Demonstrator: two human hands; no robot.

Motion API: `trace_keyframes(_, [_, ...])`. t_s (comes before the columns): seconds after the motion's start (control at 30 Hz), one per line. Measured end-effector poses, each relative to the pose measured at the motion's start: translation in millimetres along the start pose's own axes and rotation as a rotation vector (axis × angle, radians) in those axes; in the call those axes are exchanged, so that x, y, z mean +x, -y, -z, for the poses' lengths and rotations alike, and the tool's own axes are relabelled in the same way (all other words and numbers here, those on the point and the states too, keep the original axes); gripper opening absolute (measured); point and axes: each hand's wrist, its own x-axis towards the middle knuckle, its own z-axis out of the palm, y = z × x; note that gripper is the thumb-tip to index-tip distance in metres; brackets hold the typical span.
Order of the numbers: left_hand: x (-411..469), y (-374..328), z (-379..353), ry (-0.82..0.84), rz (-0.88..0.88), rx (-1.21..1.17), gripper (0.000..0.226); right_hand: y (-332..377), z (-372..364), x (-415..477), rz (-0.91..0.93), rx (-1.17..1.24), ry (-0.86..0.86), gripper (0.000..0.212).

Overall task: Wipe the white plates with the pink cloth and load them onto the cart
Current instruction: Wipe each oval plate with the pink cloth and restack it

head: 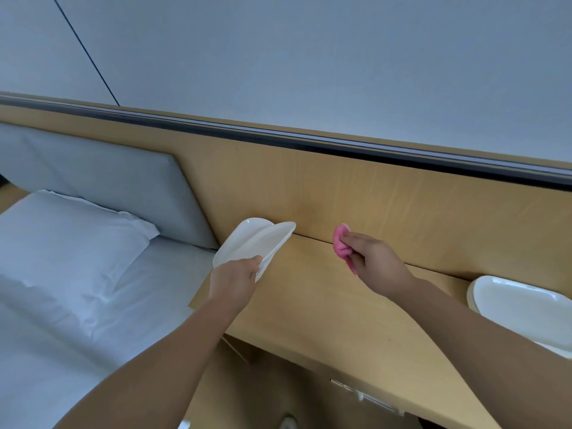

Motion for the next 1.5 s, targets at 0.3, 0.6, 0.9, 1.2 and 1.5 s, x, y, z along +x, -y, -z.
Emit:
trace_keyframes(0.3, [17.4, 33.2, -21.5, 0.166, -0.034, 0.123, 0.037, -5.3, -39.0, 17.9, 0.002, -0.178, -0.025, 0.036])
trace_keyframes(0.6, [32.1, 44.9, -45.7, 0.250, -0.149, 0.302, 0.040, -14.0, -61.3, 25.0, -0.094, -0.178, -0.001, 0.034])
trace_keyframes(0.9, [46.2, 53.0, -57.8, 0.255, -0.137, 0.304, 0.029, -17.5, -59.4, 18.9, -0.103, -0.213, -0.036, 0.033])
trace_keyframes(1.2, [52.9, -10.3, -58.5, 0.132, -0.278, 0.137, 0.022, -25.3, -27.0, -8.6, -0.144, -0.231, -0.095, 0.035])
trace_keyframes(1.5, [53.4, -130.1, -83.0, 0.170, -0.485, 0.072, 0.027, -45.5, 41.6, -90.5, -0.263, -0.211, -0.257, 0.032])
